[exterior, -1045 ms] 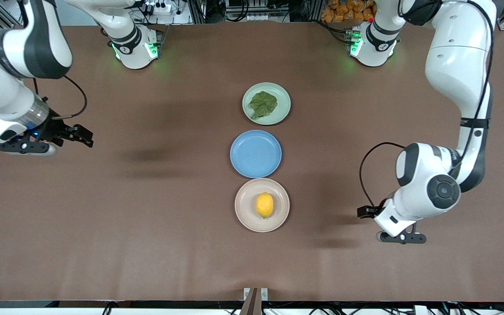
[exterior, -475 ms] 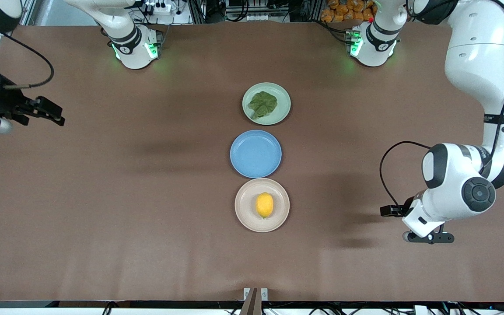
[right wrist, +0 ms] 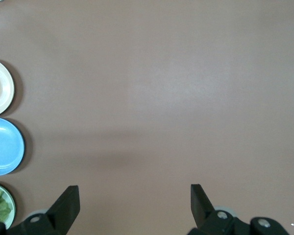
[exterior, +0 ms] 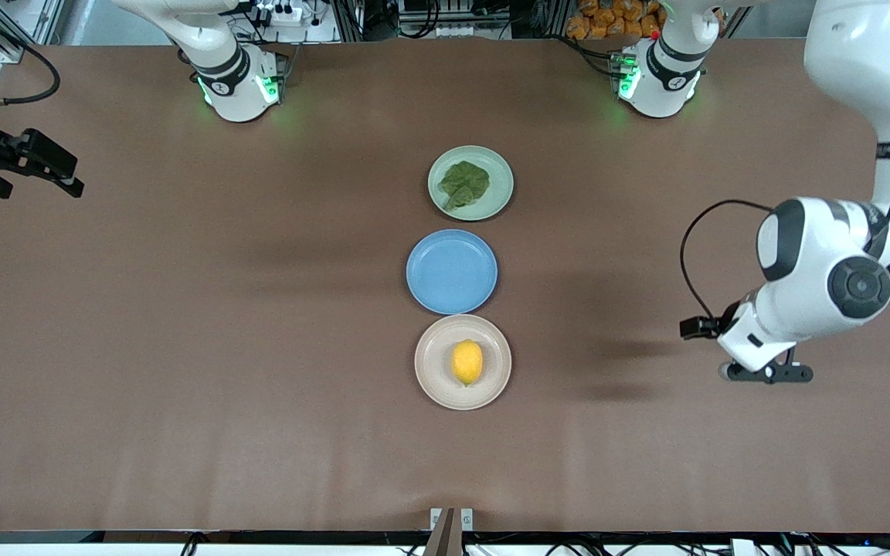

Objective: Place lemon and lettuce in plates

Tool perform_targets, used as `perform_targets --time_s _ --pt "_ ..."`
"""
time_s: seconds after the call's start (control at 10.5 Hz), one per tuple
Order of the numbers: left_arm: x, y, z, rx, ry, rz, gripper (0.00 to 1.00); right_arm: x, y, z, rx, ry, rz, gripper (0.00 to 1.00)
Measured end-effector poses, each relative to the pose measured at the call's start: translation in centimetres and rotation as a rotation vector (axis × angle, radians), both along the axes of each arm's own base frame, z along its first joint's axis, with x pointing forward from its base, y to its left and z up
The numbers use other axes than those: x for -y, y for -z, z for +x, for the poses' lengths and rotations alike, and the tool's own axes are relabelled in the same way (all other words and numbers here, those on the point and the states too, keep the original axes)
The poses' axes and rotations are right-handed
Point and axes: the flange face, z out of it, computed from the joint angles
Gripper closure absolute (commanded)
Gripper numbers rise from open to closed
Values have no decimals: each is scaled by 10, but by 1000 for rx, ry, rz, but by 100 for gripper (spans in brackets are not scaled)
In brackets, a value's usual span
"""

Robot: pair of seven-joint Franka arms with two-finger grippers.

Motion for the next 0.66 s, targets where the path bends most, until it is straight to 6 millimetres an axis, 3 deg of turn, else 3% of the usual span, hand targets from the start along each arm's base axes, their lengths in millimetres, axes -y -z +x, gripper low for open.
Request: perform_targets --time_s 0.28,0.66 --pt "-1 -39 -47 15 8 20 0 4 -11 -2 5 -25 -1 0" --pt "-8 -125 -91 4 1 18 0 5 -12 -3 2 -32 -1 0"
